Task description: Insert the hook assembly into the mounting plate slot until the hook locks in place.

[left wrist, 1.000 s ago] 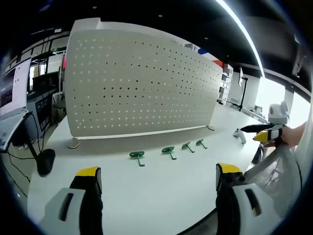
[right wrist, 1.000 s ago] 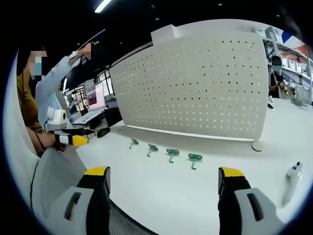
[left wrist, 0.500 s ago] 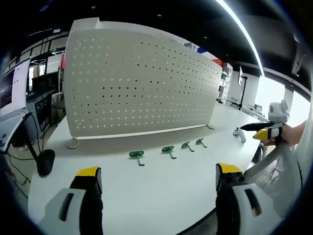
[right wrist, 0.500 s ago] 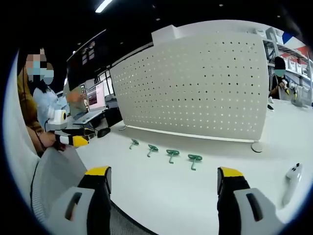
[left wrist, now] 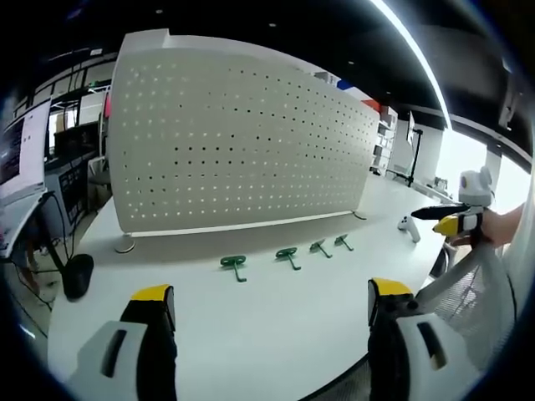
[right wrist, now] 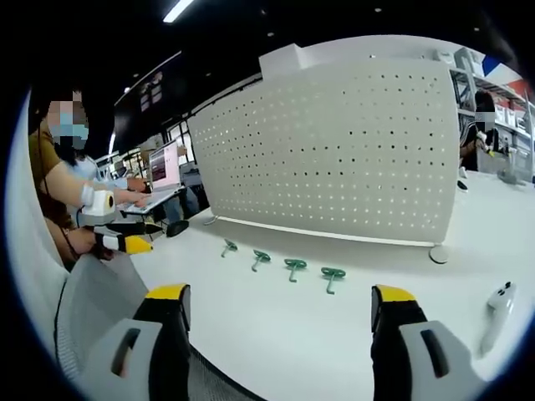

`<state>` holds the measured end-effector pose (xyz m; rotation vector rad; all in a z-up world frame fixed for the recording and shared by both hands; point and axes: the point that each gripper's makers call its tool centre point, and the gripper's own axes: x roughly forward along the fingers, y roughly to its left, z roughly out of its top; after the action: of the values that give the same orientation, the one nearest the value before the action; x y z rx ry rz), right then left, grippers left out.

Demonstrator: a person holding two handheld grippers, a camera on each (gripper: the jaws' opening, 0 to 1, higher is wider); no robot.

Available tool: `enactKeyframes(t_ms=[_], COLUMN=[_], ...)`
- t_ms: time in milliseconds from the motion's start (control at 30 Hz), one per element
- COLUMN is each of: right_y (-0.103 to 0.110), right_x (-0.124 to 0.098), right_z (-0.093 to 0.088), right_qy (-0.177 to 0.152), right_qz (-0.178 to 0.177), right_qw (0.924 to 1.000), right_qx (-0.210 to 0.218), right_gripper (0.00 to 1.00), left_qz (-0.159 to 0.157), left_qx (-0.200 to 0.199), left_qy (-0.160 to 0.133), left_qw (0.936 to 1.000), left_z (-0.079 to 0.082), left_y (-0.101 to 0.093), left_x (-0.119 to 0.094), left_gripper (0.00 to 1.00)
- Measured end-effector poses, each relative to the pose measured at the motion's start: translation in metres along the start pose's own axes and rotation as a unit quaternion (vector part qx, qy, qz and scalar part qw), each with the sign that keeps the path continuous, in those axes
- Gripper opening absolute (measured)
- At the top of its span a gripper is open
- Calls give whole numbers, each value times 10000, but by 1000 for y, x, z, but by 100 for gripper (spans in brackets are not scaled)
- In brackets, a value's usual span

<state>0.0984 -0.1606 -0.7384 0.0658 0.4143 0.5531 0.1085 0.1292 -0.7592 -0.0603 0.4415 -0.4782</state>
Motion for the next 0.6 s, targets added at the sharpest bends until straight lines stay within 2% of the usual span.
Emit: enactKeyframes(t_ms=[600], right_y=[2], right_x=[1], right_z=[-2], right_qy=[56], right_qz=[41], right_qw=[10000], right_qx=[-10], right_gripper=[85], left_qz=[30], left_qx=[-1], left_qy=[-6], left_qw=[10000], left_z=[-1], left_y=[2], left_x=[-1], left_gripper=[98])
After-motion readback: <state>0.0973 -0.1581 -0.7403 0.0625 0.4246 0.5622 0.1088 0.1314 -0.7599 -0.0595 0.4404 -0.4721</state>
